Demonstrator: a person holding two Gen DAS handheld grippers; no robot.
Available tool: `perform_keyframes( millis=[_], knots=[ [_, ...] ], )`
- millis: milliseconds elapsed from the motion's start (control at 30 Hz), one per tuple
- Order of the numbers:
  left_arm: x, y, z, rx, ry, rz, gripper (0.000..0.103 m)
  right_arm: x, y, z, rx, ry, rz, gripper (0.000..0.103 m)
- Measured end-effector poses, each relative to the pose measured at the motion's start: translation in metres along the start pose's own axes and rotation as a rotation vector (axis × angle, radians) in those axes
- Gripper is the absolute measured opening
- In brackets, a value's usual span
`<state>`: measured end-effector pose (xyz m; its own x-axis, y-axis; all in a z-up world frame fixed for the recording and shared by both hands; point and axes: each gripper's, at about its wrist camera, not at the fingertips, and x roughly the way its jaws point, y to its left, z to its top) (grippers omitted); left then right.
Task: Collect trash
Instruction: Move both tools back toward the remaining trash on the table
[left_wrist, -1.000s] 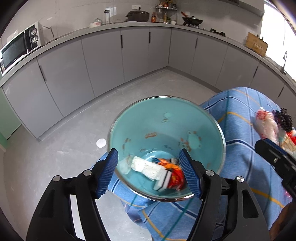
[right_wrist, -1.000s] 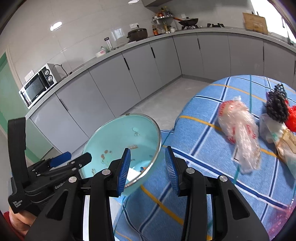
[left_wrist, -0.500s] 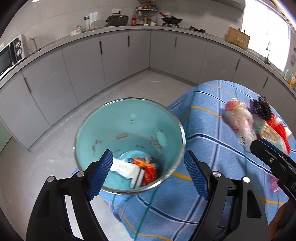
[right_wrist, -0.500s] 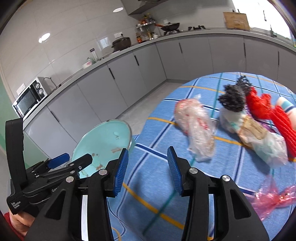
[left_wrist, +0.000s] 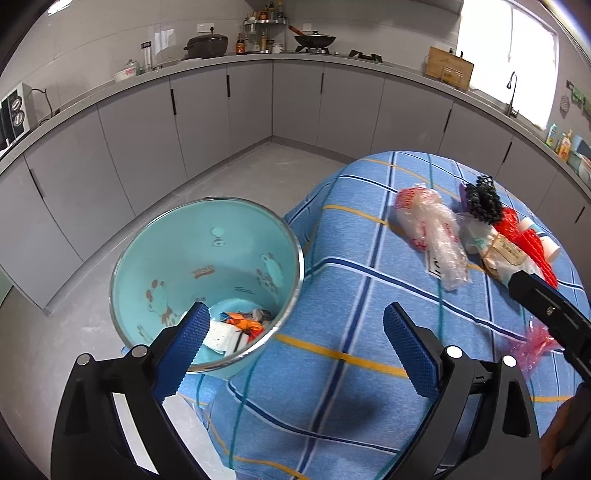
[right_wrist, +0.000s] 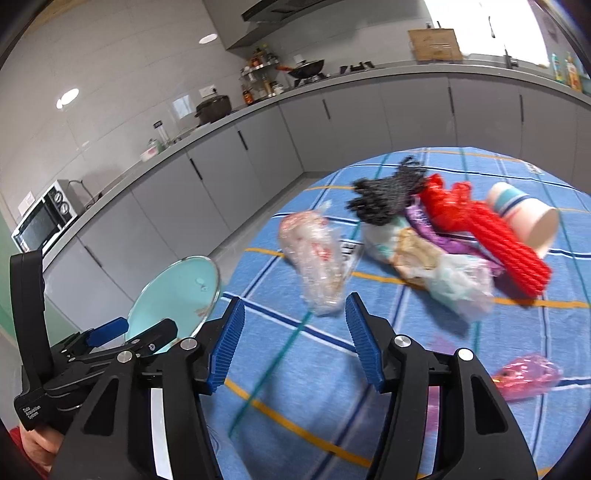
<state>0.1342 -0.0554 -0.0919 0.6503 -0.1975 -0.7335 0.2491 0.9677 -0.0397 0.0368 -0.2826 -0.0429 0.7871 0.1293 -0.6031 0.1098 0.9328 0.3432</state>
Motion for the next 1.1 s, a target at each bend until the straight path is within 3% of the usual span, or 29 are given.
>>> perform_keyframes(
  millis=[533,833,1100],
  knots=[
    [-0.013,-0.072,-0.013,0.130,-0.001,-0.093,0.094,-0.065,-0.081,-0.019,0.060,-0.046,-0.182,0.057],
    [-0.012,-0.098,-0.020,0.179,0.018,-0.128,0.094,-0.088,-0.105,-0.043,0.090,-0.004,-0.235,0.057],
    [-0.011,-0.099,-0.021,0.174,0.024,-0.129,0.094,-0.076,-0.106,-0.056,0.099,0.068,-0.244,0.055]
  ],
)
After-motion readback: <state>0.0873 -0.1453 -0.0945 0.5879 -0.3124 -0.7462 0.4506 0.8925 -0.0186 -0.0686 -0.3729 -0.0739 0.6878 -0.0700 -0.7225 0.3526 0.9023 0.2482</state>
